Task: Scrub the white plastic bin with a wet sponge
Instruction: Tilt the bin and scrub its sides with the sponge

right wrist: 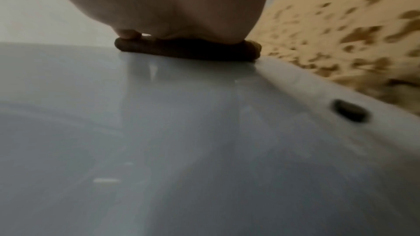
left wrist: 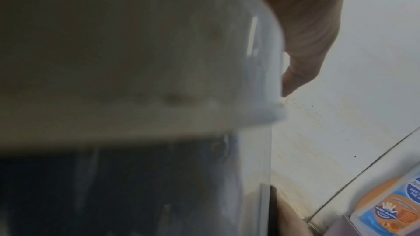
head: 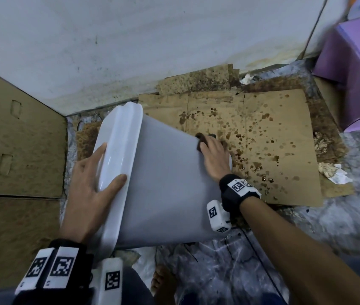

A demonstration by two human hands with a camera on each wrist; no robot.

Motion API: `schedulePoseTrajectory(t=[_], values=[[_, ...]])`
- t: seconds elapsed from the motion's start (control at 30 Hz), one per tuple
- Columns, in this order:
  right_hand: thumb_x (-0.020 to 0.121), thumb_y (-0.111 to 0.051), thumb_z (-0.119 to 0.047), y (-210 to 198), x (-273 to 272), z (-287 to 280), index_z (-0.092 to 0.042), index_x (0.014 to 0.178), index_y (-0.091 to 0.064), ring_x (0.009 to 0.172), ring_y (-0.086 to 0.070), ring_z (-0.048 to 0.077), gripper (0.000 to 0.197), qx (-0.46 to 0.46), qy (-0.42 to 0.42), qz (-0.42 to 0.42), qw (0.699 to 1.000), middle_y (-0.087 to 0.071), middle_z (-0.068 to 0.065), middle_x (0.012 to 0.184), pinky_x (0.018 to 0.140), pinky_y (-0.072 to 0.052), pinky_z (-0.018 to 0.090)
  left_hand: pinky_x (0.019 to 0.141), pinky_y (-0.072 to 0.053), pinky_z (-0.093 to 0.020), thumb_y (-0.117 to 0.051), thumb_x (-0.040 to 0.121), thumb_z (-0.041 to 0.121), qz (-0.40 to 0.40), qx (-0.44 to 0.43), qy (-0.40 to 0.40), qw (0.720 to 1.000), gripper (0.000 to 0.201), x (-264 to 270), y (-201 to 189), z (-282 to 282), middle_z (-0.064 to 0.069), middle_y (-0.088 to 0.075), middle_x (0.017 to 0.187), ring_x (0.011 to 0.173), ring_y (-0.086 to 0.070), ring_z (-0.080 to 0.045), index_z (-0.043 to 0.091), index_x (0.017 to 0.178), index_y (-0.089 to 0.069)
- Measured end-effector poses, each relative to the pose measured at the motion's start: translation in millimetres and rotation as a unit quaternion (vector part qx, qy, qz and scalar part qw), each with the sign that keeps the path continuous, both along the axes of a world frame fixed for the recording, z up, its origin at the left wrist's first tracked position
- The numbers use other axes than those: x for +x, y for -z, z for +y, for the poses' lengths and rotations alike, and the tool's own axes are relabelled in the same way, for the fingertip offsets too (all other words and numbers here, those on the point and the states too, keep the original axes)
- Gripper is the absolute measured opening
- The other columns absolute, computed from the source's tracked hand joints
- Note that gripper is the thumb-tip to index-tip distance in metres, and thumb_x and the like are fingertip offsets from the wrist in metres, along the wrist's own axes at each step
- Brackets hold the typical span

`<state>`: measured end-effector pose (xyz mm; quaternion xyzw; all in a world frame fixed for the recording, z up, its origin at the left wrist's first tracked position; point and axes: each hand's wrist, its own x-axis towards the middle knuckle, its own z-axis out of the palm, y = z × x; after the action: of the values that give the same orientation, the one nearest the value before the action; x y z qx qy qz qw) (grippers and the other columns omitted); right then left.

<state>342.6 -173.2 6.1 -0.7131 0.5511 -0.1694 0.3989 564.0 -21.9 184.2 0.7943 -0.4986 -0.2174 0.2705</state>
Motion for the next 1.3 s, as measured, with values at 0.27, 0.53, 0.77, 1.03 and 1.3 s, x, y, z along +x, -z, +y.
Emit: schedulePoseTrajectory(t=[0.27, 0.53, 0.77, 1.03, 1.3], values=[[0.104, -0.026, -0.037, 7, -14, -1, -0.021, 0.148, -0.033, 0.141, -0.028, 0.02, 0.047, 0.035, 0.04, -0.088, 0.995, -0.036, 0.004, 0.151, 0.116, -0.016, 0.037, 0.11, -0.037, -0.053, -0.056, 0.074, 0.067, 0.004, 0.002, -0.002, 1.0, 0.08, 1, 1, 1, 0.006, -0.041, 0.128, 0.126, -0.045, -0.018, 0.044, 0.147, -0.036], [0.104, -0.032, -0.032, 32, -40, 11, -0.022, 0.146, -0.038, 0.138, -0.034, 0.021, 0.044, 0.089, 0.134, -0.089, 0.983, -0.041, 0.004, 0.149, 0.115, -0.026, 0.04, 0.108, -0.036, -0.04, -0.052, 0.074, 0.066, 0.007, -0.012, 0.013, 1.0, 0.079, -5, -3, 0, 0.003, -0.043, 0.131, 0.12, -0.04, -0.003, 0.038, 0.147, -0.039], [0.101, -0.044, -0.023, -5, -20, 31, -0.017, 0.139, -0.049, 0.125, -0.044, 0.028, 0.039, 0.003, 0.172, -0.068, 0.983, -0.052, 0.009, 0.136, 0.105, -0.032, 0.038, 0.116, -0.031, -0.04, -0.053, 0.085, 0.047, 0.213, -0.071, -0.067, 0.972, 0.044, 5, 8, -2, 0.023, -0.057, 0.134, 0.13, -0.049, -0.003, 0.047, 0.128, -0.06], [0.097, -0.054, -0.027, -105, 16, 67, -0.016, 0.128, -0.059, 0.109, -0.052, 0.01, 0.033, -0.046, 0.148, -0.229, 0.961, -0.058, 0.004, 0.119, 0.098, -0.039, 0.023, 0.118, -0.03, -0.038, -0.057, 0.089, 0.032, 0.291, -0.058, -0.042, 0.954, 0.036, 1, 2, -1, 0.025, -0.056, 0.137, 0.133, -0.047, 0.001, 0.042, 0.123, -0.066], [0.098, -0.046, -0.035, -173, 45, 127, -0.021, 0.128, -0.061, 0.104, -0.048, 0.002, 0.036, -0.122, 0.005, -0.227, 0.966, -0.043, 0.0, 0.116, 0.093, -0.043, 0.019, 0.114, -0.034, -0.046, -0.056, 0.089, 0.058, 0.358, -0.06, -0.029, 0.931, 0.049, -10, 4, 7, 0.012, -0.052, 0.146, 0.139, -0.044, -0.013, 0.036, 0.132, -0.061]])
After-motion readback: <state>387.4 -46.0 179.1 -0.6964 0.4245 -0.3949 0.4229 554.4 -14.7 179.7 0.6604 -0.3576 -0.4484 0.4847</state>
